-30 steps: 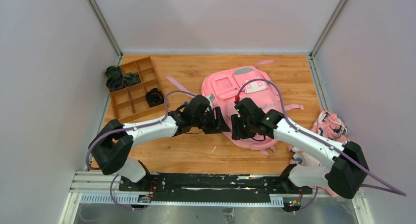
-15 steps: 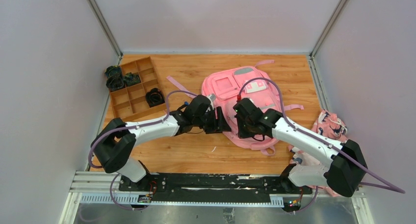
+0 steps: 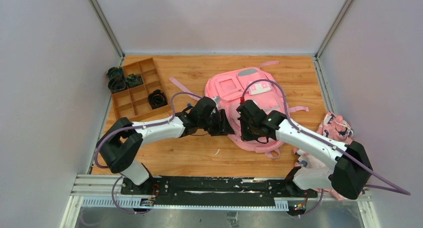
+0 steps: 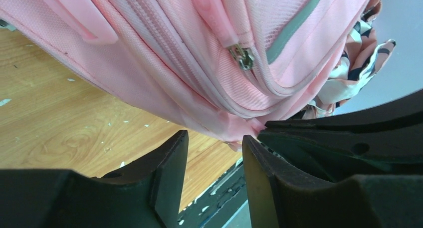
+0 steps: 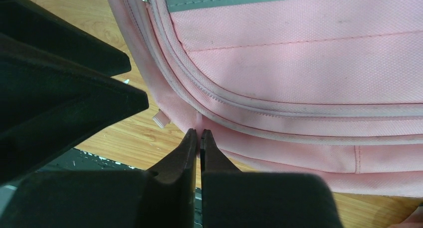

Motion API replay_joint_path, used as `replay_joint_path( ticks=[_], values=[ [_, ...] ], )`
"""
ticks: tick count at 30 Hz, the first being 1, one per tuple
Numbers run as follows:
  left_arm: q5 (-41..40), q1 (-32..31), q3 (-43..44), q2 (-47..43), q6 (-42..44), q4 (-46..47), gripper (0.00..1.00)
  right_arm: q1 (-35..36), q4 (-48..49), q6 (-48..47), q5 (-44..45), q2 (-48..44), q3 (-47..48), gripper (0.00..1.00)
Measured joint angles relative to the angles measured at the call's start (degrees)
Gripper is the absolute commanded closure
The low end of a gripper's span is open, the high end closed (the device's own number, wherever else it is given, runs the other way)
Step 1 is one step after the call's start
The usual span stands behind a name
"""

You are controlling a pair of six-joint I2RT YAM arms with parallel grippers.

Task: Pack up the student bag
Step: Zip the student bag at the center of the board.

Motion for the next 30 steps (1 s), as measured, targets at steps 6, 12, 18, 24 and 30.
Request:
replay_joint_path(
  ticks=[6,12,18,24,30],
  values=[
    [-1.31,0.00,1.22,1.95,0.15,-0.09,0.55,0.02,-0.39,-1.33,0.26,-1.27,0.00,1.00],
    [-1.62,-0.04,4.68,5.90,0.61,-0.68,0.73,0.02,-1.11,-3.63,0.55,-2.16,-0.02,1.00],
    [-2.38,-0.28,9.11,8.68,3.28,-4.20,1.00,0.02,-2.14,-4.98,2.84,-2.73,-0.07,1.00],
    [-2.75,1.03,9.73,6.47,6.19,-7.50,1.00,0.39,-2.97,-3.69,8.02,-6.86,-2.12,1.00],
    [-3.17,8.04,8.44,2.97,9.33,-10.82,1.00,-0.74,-3.21,-2.64,15.41,-10.01,-5.20,1.00]
  ],
)
